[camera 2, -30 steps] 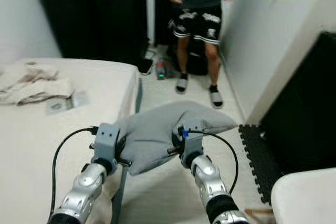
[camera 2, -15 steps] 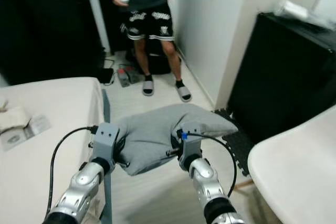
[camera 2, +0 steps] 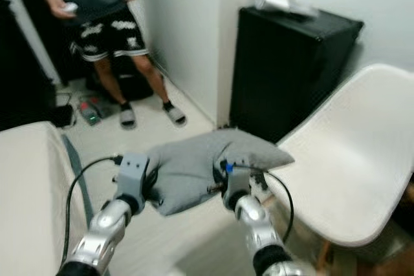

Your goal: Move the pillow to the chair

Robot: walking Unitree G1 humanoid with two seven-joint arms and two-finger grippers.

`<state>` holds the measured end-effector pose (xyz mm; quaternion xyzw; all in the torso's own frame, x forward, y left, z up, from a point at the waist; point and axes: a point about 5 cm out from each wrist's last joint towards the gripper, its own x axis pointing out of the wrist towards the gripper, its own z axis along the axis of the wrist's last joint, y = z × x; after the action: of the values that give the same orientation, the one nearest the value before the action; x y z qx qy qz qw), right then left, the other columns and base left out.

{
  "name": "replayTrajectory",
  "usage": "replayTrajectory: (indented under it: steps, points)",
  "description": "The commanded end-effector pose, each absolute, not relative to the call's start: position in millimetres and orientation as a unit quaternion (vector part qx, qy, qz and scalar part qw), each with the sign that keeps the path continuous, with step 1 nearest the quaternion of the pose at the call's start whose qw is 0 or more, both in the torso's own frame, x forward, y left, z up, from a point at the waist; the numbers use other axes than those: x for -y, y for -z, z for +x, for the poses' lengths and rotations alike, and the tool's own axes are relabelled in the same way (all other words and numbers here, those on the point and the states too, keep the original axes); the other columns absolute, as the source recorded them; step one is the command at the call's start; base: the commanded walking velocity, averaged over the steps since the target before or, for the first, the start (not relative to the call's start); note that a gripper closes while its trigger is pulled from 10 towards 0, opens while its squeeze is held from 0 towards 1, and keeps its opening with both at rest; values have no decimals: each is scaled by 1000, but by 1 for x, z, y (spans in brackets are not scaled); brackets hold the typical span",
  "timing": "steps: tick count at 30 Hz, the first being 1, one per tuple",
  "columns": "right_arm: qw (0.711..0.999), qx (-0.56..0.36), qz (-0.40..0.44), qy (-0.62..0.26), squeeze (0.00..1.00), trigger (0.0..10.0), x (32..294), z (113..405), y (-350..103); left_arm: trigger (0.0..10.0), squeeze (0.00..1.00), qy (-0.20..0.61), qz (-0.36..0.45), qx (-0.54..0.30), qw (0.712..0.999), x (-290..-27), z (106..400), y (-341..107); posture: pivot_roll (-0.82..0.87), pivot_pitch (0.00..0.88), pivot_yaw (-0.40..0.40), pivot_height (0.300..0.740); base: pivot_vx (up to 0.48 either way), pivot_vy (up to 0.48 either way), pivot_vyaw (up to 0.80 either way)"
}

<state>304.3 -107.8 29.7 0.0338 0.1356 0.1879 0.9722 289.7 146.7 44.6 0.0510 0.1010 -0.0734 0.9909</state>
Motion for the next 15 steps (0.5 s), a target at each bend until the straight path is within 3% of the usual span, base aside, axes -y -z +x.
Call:
replayTrajectory:
  steps: [1,15]
  points:
    - [977,-132,23,-169,0,10000,123,307,-32,10000,0,5,61,-87,994,-173,293,-52,66,20,3,740,0,0,-800]
    - [976,-130,23,-175,0,10000,121,309,-33,10000,0,-3,59,-85,995,-173,292,-52,64,26,-12,740,0,0,-800]
